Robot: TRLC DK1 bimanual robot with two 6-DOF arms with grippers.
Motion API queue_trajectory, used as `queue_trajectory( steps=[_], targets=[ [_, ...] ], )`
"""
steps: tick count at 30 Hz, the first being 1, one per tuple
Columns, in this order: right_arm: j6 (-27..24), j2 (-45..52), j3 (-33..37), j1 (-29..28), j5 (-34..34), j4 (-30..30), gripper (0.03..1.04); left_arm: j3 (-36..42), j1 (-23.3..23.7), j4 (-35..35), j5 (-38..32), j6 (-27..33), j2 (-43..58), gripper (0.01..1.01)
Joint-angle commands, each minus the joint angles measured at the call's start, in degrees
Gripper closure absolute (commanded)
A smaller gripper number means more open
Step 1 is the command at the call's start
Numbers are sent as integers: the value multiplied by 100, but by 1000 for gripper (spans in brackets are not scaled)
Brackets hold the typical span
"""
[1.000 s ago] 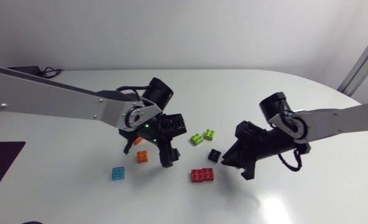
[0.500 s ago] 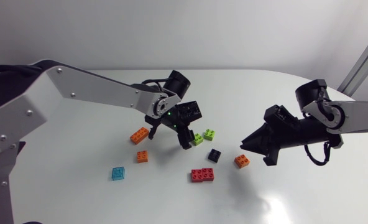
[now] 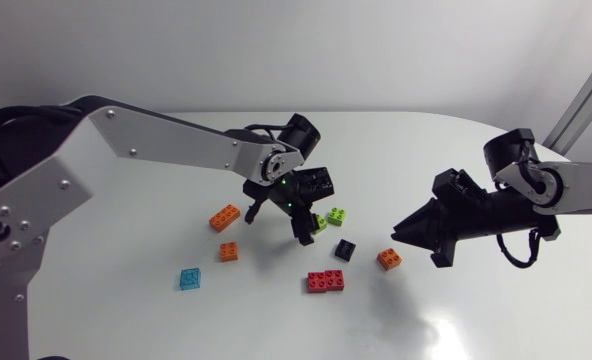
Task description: Separate the duplo bricks
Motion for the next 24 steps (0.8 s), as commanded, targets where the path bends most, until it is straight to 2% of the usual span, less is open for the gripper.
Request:
queue_trajectory(
  steps=[1,8,21,24],
  targets=[
    [-177,-63,-179,-57,-75,-114,759,207,10,-108,0,-76,150,438],
    [-256,-55,-241,-136,-154,-158,759,357,36,-275,0,-85,281,439],
    [-423,-2,-355,-356,-278,-158,759,1877,133,-1717,149,-120,1134,439],
    [-459,33,-373,-391,-286,-158,759,2062,142,-1805,228,-129,1239,439]
  ],
)
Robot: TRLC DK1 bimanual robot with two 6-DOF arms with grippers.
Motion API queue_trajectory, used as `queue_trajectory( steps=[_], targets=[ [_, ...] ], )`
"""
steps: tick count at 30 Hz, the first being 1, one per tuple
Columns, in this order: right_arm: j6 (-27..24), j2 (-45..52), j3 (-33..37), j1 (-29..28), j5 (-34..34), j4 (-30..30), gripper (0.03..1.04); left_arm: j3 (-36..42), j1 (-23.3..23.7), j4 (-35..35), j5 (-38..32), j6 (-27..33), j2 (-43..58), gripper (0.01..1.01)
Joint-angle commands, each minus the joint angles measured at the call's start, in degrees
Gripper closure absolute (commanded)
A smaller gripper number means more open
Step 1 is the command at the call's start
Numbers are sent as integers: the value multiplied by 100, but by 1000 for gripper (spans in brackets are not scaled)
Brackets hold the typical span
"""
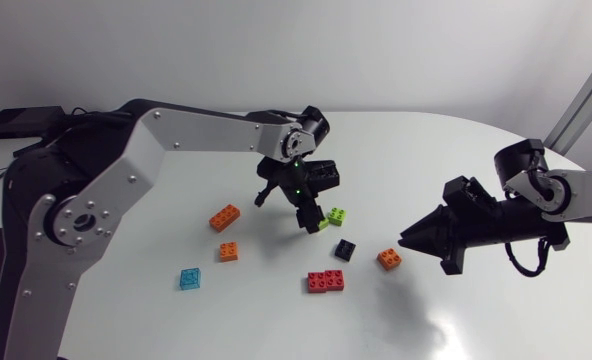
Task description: Separate the duplo bricks
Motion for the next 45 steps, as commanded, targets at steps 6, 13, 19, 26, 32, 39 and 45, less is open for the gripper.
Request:
queue_trajectory(
  steps=[6,13,19,26,32,39,45],
  targets=[
    [-175,31,-158,-72,-61,-110,759,408,-34,-177,56,-92,357,454],
    [-175,-22,-176,-72,-79,-163,759,320,-60,-317,144,-30,260,443],
    [-175,-250,-150,-90,-96,-321,759,-928,28,254,223,-74,-953,244],
    [54,-646,-88,77,-88,-488,759,-2360,397,1027,188,-109,-2368,151],
    [388,-1032,-211,253,44,-426,752,-3494,801,1572,179,-153,-3475,126],
    [634,-1560,-457,438,194,-409,751,-4619,1056,1783,161,-153,-4152,128],
    [1082,-2360,-633,438,598,-347,746,-5445,1047,2056,47,-303,-5400,113]
  ],
)
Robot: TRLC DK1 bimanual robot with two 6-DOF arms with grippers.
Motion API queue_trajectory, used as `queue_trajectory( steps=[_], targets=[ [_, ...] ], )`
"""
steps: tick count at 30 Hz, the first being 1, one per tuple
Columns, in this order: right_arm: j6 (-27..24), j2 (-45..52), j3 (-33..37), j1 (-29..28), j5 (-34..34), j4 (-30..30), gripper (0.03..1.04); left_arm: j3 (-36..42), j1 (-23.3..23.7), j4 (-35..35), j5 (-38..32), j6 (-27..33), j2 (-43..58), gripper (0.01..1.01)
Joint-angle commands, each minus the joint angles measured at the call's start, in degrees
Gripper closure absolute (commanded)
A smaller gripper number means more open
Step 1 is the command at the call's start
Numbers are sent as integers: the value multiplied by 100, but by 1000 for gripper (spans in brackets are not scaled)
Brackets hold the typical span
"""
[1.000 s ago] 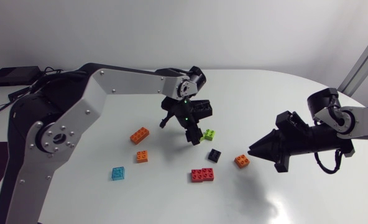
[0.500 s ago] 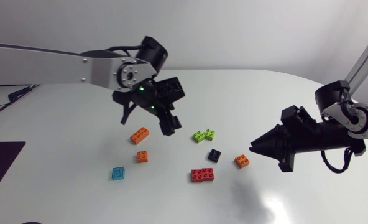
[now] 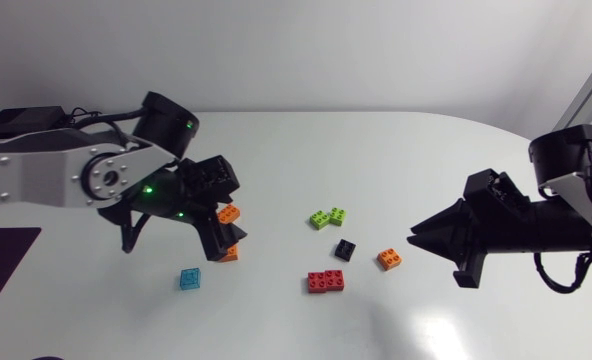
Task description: Separate the duplo bricks
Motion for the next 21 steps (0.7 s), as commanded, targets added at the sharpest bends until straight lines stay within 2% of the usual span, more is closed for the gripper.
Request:
queue_trajectory(
  steps=[1,4,6,8,12,15,21],
  targets=[
    [337,-369,-141,9,192,42,744,-305,22,216,-131,-174,-649,85],
    [698,-765,-167,-17,491,218,725,-481,66,260,-333,-306,-1106,51],
    [856,-1011,-220,-17,754,314,636,-604,172,374,-544,-437,-1414,49],
    [979,-1213,-299,-17,1018,437,479,-665,225,374,-755,-543,-1677,49],
    [1164,-1635,-396,-35,1343,481,64,-920,207,497,-1458,-552,-2170,49],
    [1260,-2013,-422,-52,1581,464,59,-982,216,304,-1853,-631,-2539,46],
    [1287,-2830,-405,-193,1791,86,61,-1289,312,-30,-1924,-789,-3752,46]
  ],
)
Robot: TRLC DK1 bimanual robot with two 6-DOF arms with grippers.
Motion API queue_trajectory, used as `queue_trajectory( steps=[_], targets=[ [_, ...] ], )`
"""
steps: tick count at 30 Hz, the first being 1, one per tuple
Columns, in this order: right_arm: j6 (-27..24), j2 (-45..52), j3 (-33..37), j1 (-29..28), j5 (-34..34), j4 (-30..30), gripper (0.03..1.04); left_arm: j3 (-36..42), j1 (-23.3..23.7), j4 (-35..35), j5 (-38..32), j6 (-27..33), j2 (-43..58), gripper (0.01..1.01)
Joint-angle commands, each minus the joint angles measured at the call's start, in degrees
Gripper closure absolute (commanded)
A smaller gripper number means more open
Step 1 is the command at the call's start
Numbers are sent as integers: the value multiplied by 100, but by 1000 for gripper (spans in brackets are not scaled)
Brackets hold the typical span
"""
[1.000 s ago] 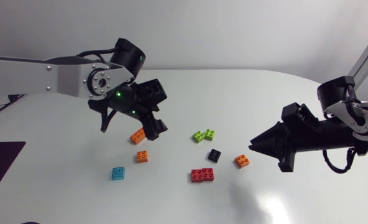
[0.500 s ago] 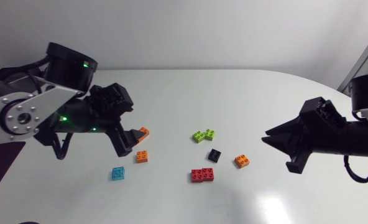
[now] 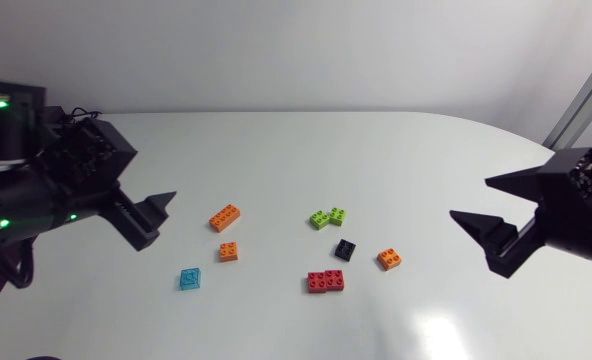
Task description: Separate the duplo bricks
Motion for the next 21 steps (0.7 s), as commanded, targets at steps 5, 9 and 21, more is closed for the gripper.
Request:
queue_trajectory(
  steps=[5,9,21],
  targets=[
    [170,-673,-44,-244,122,-576,62,-341,54,-481,-46,-278,-1295,46],
    [196,-752,-176,-306,175,-647,64,-499,-42,-586,-28,-375,-1515,46],
    [1058,2544,-9,916,658,953,64,-614,-561,-507,-28,-858,-838,43]
  ],
)
